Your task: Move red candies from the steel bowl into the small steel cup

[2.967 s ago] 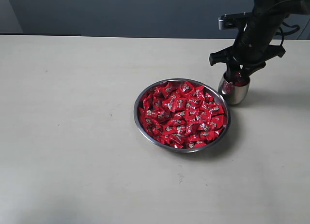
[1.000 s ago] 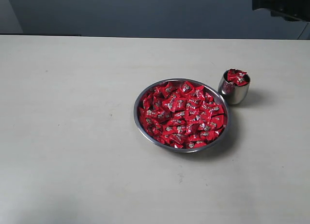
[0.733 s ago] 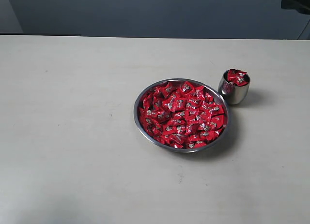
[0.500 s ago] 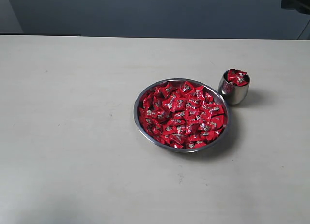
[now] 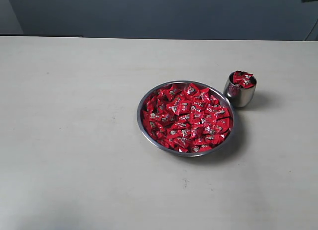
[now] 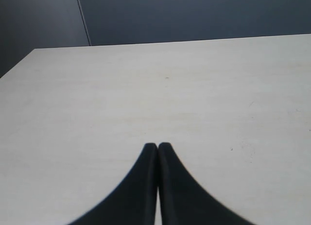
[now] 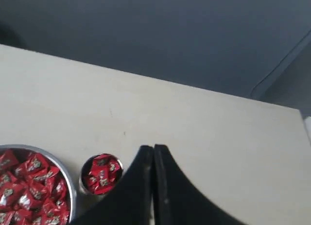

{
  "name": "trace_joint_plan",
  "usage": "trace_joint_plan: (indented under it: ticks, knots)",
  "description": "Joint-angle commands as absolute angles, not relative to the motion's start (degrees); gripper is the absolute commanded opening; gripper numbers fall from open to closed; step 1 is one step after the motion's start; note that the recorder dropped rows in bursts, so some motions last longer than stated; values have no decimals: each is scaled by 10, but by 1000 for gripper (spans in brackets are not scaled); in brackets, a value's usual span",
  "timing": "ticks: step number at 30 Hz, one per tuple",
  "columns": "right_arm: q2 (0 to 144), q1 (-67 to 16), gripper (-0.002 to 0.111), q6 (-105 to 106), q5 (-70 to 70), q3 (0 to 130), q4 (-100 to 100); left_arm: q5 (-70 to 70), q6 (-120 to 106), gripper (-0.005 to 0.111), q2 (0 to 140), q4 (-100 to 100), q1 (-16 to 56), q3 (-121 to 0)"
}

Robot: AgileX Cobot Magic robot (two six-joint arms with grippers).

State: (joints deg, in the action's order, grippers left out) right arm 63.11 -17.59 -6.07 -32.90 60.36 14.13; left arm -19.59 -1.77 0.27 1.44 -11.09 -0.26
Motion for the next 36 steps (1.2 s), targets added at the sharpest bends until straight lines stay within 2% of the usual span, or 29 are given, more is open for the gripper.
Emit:
trace_joint_plan:
  ticks: [1, 5, 9, 18, 26, 31, 36]
  knots:
    - [558, -89, -1, -59, -343, 585, 108, -191, -17, 0, 0, 16, -107, 0]
    - [491, -3, -1, -34, -330, 532, 84, -191, -17, 0, 0, 16, -107, 0]
    - [427, 26, -1, -9, -311, 469, 72, -191, -17, 0, 0, 16, -107, 0]
    - [283, 30, -1, -9, -182, 286, 70, -191, -17, 0, 0, 16, -107, 0]
    - [149, 30, -1, -10, -167, 147, 36, -191, -17, 0, 0, 16, -107, 0]
    - [66, 30, -1, -10, -180, 107, 13, -191, -17, 0, 0, 16, -107, 0]
    - [50, 29, -1, -10, -202, 101, 7, -191, -17, 0, 0, 16, -107, 0]
